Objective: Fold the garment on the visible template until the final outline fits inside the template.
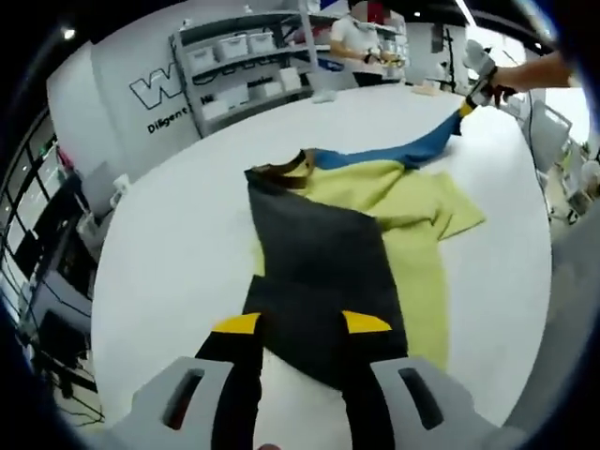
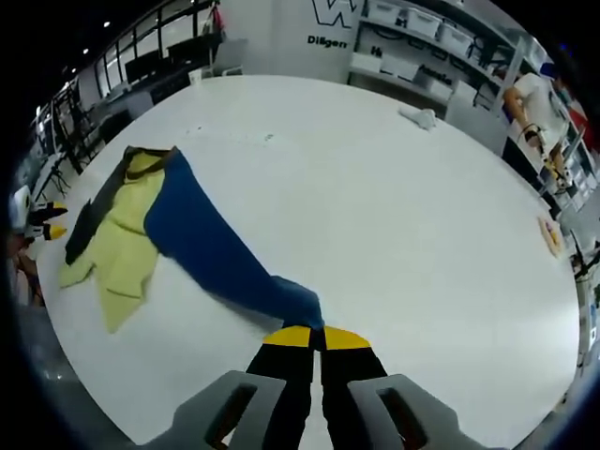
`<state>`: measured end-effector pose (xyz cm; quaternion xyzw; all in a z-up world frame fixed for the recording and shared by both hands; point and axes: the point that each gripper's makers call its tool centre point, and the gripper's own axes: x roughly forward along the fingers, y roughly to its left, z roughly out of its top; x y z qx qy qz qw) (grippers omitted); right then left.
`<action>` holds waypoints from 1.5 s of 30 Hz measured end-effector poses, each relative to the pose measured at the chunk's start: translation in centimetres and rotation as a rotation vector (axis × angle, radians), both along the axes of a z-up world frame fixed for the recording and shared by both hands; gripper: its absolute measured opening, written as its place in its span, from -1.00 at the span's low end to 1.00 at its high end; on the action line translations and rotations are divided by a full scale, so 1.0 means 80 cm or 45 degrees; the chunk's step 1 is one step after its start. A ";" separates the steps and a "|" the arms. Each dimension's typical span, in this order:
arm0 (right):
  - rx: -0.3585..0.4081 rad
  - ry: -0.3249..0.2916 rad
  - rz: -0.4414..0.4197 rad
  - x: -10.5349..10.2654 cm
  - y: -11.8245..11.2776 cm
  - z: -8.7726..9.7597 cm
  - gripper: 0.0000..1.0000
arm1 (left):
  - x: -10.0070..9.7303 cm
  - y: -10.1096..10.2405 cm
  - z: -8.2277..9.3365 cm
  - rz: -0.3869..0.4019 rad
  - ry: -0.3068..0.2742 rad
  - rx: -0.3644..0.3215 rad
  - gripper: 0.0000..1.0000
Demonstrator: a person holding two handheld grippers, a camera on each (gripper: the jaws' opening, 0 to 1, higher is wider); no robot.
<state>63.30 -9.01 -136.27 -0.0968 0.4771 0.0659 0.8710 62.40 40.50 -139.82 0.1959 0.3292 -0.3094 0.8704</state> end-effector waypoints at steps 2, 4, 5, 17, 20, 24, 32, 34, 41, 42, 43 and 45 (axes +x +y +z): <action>-0.005 0.002 0.005 -0.001 0.001 0.000 -1.00 | 0.001 -0.008 -0.007 -0.028 -0.003 0.022 -0.46; -0.006 0.002 0.005 -0.002 0.002 0.000 -1.00 | 0.003 -0.015 -0.017 -0.053 -0.002 0.045 -0.45; -0.007 0.005 0.004 -0.002 0.002 0.000 -1.00 | 0.006 -0.017 -0.023 -0.051 0.010 0.057 -0.45; -0.004 0.003 -0.015 -0.005 0.004 0.004 -1.00 | 0.029 -0.007 -0.046 0.039 0.062 0.064 -0.79; -0.010 0.007 -0.011 -0.004 0.006 0.003 -1.00 | 0.033 0.005 -0.041 0.074 0.073 0.043 -0.95; -0.014 0.007 -0.006 -0.002 0.008 0.004 -1.00 | 0.034 0.022 -0.029 0.130 0.110 -0.011 -0.97; -0.017 -0.009 0.004 0.000 0.014 0.014 -1.00 | 0.061 0.078 0.018 0.183 -0.011 -0.011 -0.97; -0.016 -0.012 0.004 0.000 0.016 0.016 -1.00 | 0.072 0.099 0.035 0.219 -0.062 -0.006 -0.97; -0.021 -0.027 0.011 0.000 0.021 0.024 -1.00 | 0.102 0.177 0.100 0.383 -0.242 -0.013 -0.97; -0.021 -0.028 0.011 -0.001 0.021 0.025 -1.00 | 0.105 0.186 0.107 0.409 -0.255 -0.019 -0.97; -0.021 -0.028 0.011 -0.001 0.021 0.025 -1.00 | 0.108 0.199 0.119 0.441 -0.283 -0.026 -0.97; -0.020 -0.031 0.010 0.000 0.021 0.027 -1.00 | 0.112 0.218 0.135 0.473 -0.333 -0.017 -0.97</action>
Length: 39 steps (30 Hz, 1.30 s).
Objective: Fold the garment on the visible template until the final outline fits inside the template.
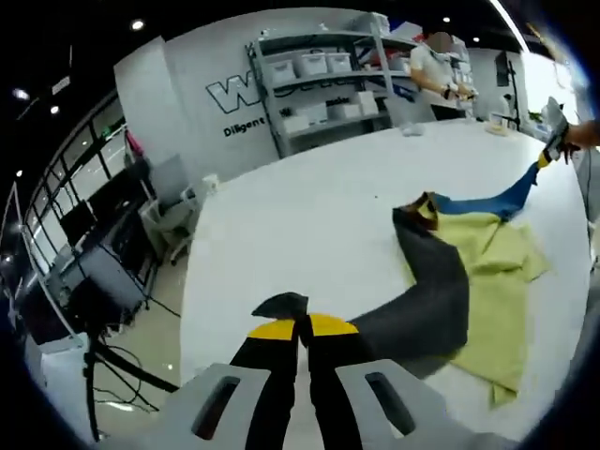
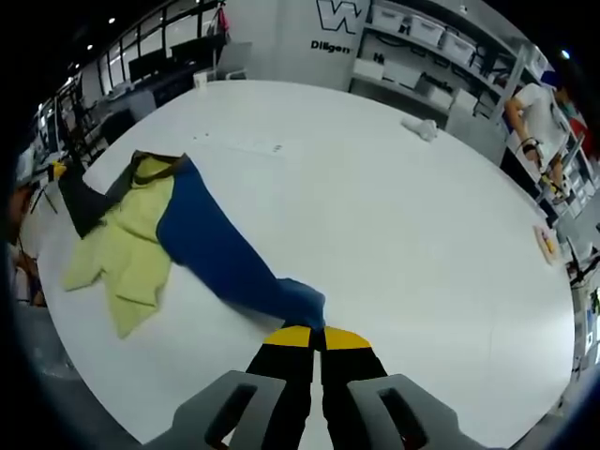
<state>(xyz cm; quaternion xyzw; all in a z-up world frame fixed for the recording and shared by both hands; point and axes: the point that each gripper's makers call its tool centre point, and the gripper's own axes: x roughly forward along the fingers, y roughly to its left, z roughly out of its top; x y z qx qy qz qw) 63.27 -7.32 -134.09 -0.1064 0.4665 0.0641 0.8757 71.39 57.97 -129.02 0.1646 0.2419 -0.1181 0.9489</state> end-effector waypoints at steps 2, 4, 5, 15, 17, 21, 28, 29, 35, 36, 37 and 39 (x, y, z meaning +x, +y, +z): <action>-0.002 -0.003 0.002 0.000 0.000 0.002 -1.00 | -0.003 0.019 0.016 0.034 -0.037 0.023 -0.97; -0.004 -0.009 0.002 0.000 0.001 0.005 -1.00 | -0.006 0.038 0.029 0.060 -0.078 0.046 -0.97; -0.004 -0.009 0.001 0.000 0.001 0.005 -1.00 | -0.009 0.054 0.037 0.094 -0.110 0.083 -0.97; -0.019 -0.003 0.020 -0.002 0.010 0.007 -1.00 | -0.034 0.122 0.041 0.184 -0.173 0.159 -0.97; -0.021 -0.004 0.024 -0.001 0.011 0.007 -1.00 | -0.041 0.120 0.024 0.170 -0.140 0.144 -0.96; -0.038 0.015 0.031 -0.004 0.011 0.003 -1.00 | -0.048 0.117 0.002 0.161 -0.116 0.148 -0.96; -0.062 0.027 0.032 -0.004 0.009 0.007 -1.00 | -0.058 0.120 -0.032 0.167 -0.074 0.111 -0.96; -0.064 0.027 0.031 -0.003 0.009 0.008 -1.00 | -0.060 0.122 -0.036 0.172 -0.068 0.111 -0.96; -0.078 0.039 0.026 -0.004 0.010 0.007 -1.00 | -0.079 0.138 -0.058 0.210 -0.051 0.116 -0.93; -0.080 0.040 0.024 -0.004 0.010 0.007 -1.00 | -0.084 0.142 -0.062 0.228 -0.043 0.116 -0.92; -0.078 0.042 0.019 -0.005 0.010 0.006 -1.00 | -0.093 0.149 -0.069 0.284 -0.027 0.089 -0.91; -0.074 0.045 0.013 -0.005 0.010 0.004 -1.00 | -0.105 0.156 -0.080 0.328 -0.015 0.067 -0.82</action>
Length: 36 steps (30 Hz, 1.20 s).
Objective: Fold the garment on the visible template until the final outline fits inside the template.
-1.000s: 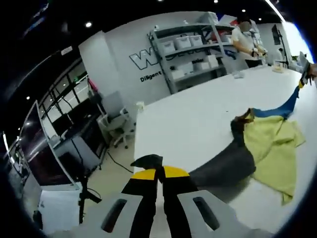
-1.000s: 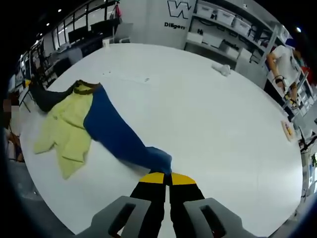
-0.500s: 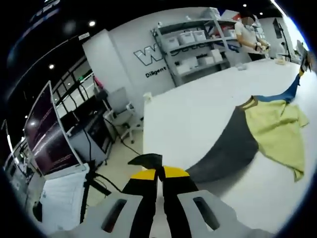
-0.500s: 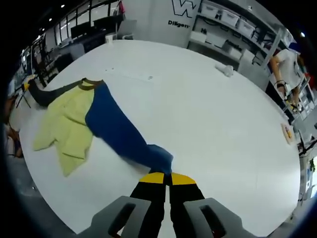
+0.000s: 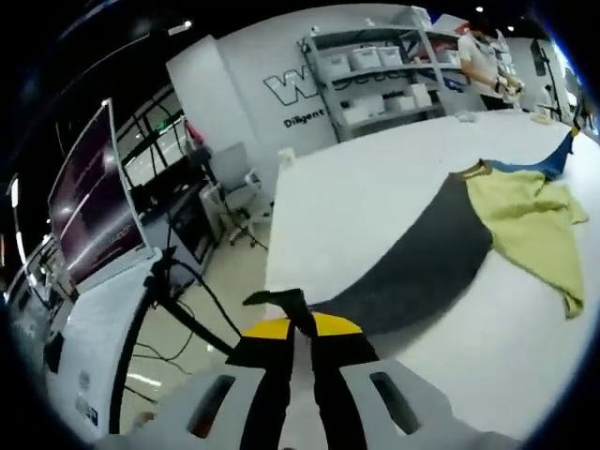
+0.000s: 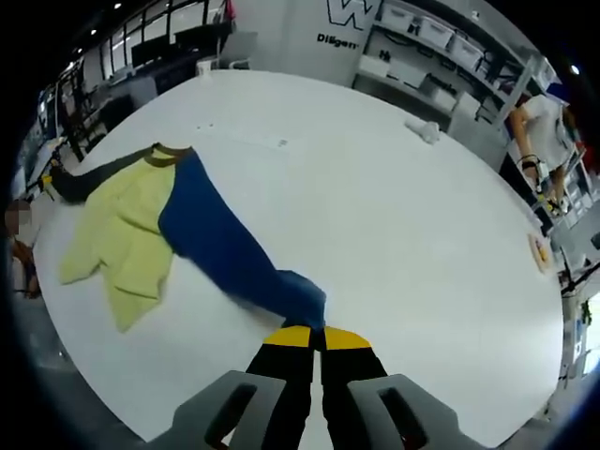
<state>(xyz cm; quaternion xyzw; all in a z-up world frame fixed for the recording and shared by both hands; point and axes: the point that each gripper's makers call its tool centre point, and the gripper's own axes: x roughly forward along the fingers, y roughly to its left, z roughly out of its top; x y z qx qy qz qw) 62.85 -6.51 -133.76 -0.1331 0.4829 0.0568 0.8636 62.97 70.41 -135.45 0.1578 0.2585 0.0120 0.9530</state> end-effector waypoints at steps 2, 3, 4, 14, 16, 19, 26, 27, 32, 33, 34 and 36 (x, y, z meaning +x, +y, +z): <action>0.000 0.003 0.002 -0.001 0.001 -0.002 -1.00 | -0.013 0.006 -0.010 0.012 0.025 0.043 -0.72; -0.002 0.005 0.004 -0.001 0.000 -0.002 -1.00 | -0.018 0.009 -0.011 0.031 0.025 0.045 -0.68; -0.004 0.007 0.004 -0.001 0.000 -0.002 -1.00 | -0.022 0.011 -0.011 0.045 0.019 0.028 -0.65; 0.012 0.012 -0.014 -0.002 -0.004 -0.009 -1.00 | -0.046 -0.007 -0.006 0.035 0.007 -0.048 -0.59; 0.018 0.013 -0.016 -0.002 -0.005 -0.011 -1.00 | -0.047 -0.014 -0.003 0.006 0.003 -0.041 -0.60; 0.029 0.011 -0.019 -0.001 -0.007 -0.015 -1.00 | -0.046 -0.025 0.002 -0.036 0.001 -0.028 -0.60; 0.067 -0.004 -0.067 0.001 -0.029 -0.027 -1.00 | -0.040 -0.050 0.025 -0.102 -0.019 -0.012 -0.61; 0.080 -0.008 -0.085 0.002 -0.034 -0.031 -1.00 | -0.039 -0.054 0.030 -0.113 -0.026 -0.009 -0.61; 0.107 0.009 -0.123 0.002 -0.049 -0.050 -1.00 | -0.036 -0.069 0.041 -0.146 -0.029 0.005 -0.61; 0.106 0.013 -0.123 0.002 -0.052 -0.053 -1.00 | -0.036 -0.072 0.041 -0.151 -0.026 0.009 -0.61; 0.109 0.016 -0.124 0.004 -0.054 -0.056 -1.00 | -0.036 -0.074 0.042 -0.153 -0.026 0.011 -0.62; 0.120 0.016 -0.126 0.007 -0.058 -0.058 -1.00 | -0.037 -0.080 0.046 -0.159 -0.030 0.011 -0.62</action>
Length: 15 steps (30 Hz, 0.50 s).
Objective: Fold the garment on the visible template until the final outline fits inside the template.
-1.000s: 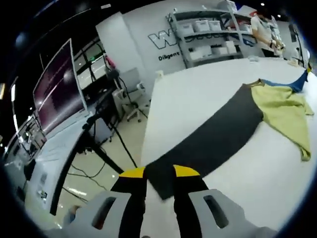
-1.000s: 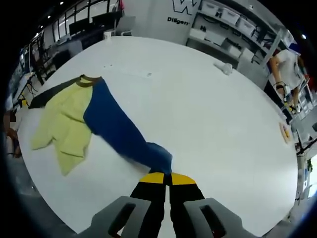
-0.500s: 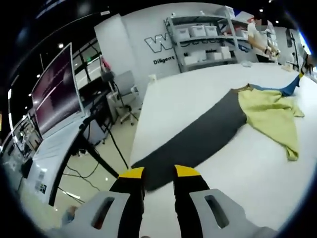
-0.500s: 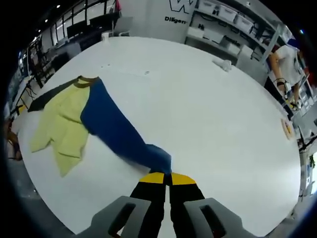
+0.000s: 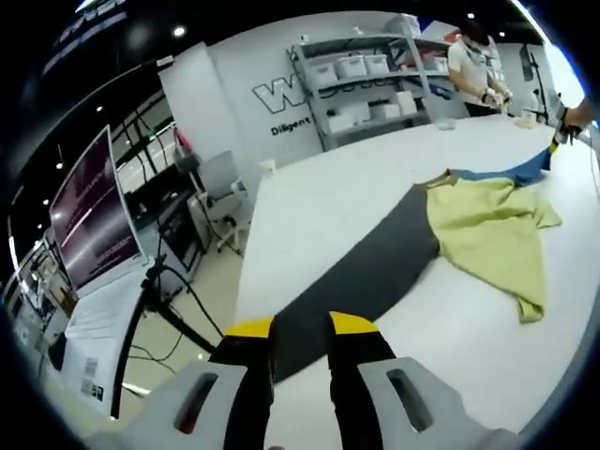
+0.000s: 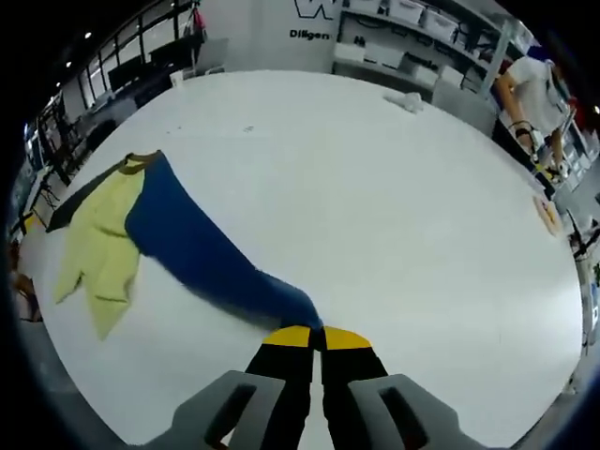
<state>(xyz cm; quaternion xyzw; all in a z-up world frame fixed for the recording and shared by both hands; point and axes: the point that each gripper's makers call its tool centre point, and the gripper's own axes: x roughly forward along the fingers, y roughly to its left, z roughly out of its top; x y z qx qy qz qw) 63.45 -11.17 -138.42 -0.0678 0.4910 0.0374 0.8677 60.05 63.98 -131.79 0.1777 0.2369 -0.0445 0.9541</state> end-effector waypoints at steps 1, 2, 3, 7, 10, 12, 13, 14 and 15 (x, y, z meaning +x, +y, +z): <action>0.014 -0.005 -0.007 0.004 -0.002 -0.001 -1.00 | 0.000 -0.003 0.000 -0.007 0.004 0.006 -0.62; 0.025 -0.010 -0.011 0.007 -0.003 -0.001 -1.00 | 0.000 -0.005 0.000 -0.012 0.008 0.012 -0.62; 0.031 -0.016 -0.014 0.011 -0.004 -0.001 -1.00 | 0.000 -0.007 0.001 -0.018 0.010 0.018 -0.62; 0.024 -0.057 0.008 0.029 -0.012 -0.001 -1.00 | 0.000 -0.014 0.003 -0.031 0.023 0.035 -0.61; 0.038 -0.099 0.009 0.041 -0.017 0.000 -0.91 | 0.001 -0.018 0.008 -0.042 0.024 0.051 -0.61; 0.037 -0.120 0.000 0.046 -0.022 -0.002 -0.72 | 0.002 -0.020 0.011 -0.053 0.025 0.065 -0.61; 0.025 -0.129 -0.004 0.047 -0.025 -0.002 -0.67 | 0.002 -0.021 0.011 -0.056 0.027 0.069 -0.61; 0.004 -0.140 -0.003 0.048 -0.029 -0.003 -0.65 | 0.002 -0.022 0.012 -0.059 0.030 0.074 -0.61; -0.003 -0.145 -0.003 0.048 -0.032 -0.004 -0.64 | 0.003 -0.023 0.012 -0.062 0.030 0.080 -0.61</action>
